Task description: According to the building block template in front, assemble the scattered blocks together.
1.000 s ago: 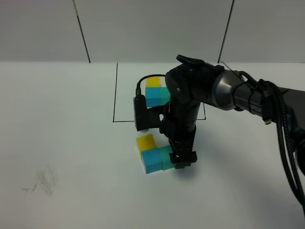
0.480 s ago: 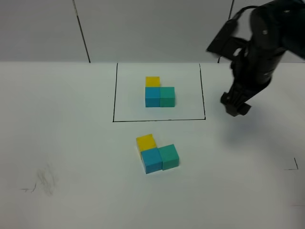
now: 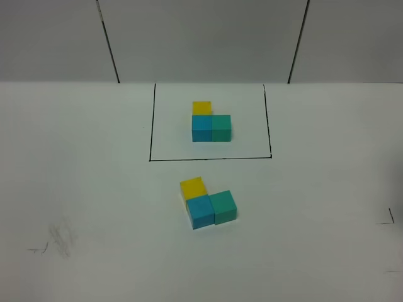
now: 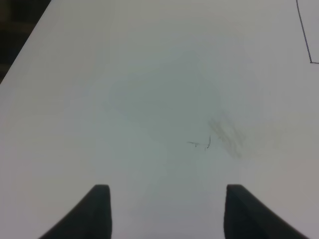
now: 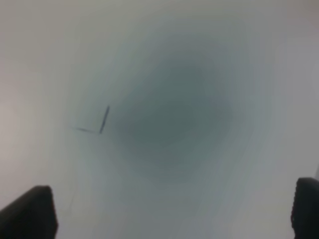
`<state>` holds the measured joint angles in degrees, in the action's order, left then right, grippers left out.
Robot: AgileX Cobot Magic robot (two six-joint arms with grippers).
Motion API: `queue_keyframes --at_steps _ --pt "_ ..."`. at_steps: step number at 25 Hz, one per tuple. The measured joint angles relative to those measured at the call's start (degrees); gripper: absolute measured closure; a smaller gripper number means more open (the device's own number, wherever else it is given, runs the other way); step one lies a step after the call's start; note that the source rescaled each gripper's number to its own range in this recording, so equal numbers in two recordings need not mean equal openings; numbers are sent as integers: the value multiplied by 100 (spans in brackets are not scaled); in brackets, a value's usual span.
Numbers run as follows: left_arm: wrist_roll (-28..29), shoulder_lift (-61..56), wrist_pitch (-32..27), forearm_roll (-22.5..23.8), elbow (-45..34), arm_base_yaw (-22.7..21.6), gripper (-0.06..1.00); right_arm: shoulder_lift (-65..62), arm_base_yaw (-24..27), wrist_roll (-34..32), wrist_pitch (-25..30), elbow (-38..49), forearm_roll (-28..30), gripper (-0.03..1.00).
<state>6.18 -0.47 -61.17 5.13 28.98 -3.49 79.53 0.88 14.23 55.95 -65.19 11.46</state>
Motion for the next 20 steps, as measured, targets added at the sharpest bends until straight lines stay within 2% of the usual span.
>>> queue_keyframes --at_steps 6,12,20 --pt "0 0 0 0 0 0 82 -1519 547 -283 -6 1159 26 2" --pt "0 0 0 0 0 0 82 -3210 572 -581 94 1878 -163 2" --pt "0 0 0 0 0 0 82 -5178 572 -686 541 2733 -612 2"
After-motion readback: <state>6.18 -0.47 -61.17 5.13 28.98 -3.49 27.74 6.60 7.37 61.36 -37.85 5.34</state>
